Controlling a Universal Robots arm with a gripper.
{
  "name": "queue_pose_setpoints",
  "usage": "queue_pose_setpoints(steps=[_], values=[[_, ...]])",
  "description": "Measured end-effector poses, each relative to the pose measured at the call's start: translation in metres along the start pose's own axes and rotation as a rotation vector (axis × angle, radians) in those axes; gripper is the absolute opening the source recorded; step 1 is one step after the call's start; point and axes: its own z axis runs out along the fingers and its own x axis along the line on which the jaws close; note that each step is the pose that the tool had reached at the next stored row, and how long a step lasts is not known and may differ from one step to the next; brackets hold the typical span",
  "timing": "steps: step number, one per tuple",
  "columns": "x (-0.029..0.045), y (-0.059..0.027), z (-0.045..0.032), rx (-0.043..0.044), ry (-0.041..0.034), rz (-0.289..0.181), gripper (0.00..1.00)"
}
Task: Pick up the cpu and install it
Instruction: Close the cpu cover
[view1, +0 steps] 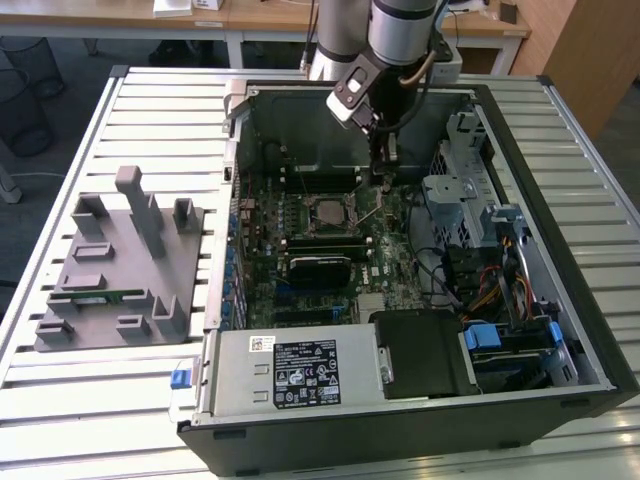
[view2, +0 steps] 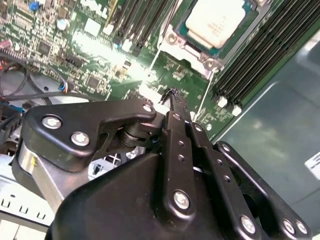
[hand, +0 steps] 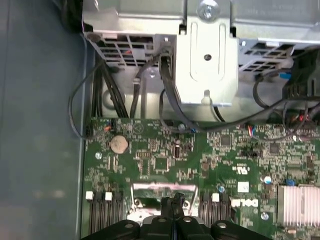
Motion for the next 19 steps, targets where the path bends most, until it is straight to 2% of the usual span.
queue_pose_setpoints(steps=[10,19], values=[[0.0058,0.0194,0.0032,0.0026,0.0003,0.0,0.11],[0.0079,0.0296,0.0096,0.0096,0.0003,0.0,0.11]])
